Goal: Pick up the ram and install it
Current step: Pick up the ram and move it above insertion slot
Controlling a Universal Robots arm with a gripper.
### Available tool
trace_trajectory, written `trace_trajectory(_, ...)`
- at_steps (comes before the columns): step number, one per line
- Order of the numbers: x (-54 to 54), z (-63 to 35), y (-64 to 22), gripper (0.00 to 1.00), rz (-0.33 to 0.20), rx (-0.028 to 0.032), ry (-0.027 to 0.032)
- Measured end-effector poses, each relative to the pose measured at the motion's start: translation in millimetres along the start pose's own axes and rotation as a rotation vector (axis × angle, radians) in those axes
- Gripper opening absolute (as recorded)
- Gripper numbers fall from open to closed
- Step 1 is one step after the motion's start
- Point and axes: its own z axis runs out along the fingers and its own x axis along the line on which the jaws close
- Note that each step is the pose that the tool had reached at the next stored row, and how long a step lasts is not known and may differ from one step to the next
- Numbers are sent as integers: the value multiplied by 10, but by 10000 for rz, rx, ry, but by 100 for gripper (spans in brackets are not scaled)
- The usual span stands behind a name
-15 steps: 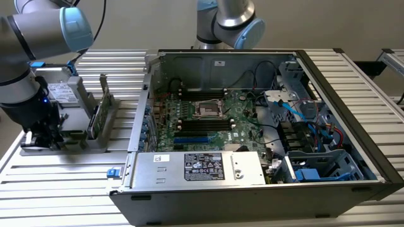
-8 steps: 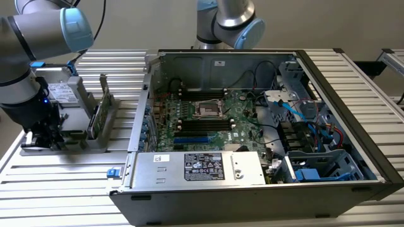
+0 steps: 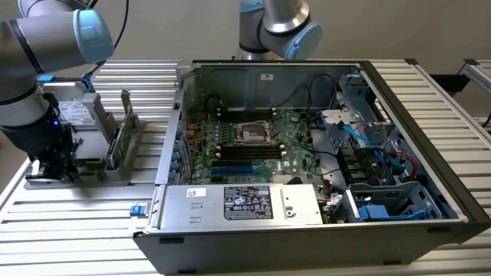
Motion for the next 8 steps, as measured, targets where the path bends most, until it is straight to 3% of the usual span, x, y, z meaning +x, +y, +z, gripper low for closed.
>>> trace_trajectory(7, 0, 0, 0, 29, 0, 0, 0)
trace_trajectory(8, -1, 0, 0, 22, 1, 0, -2)
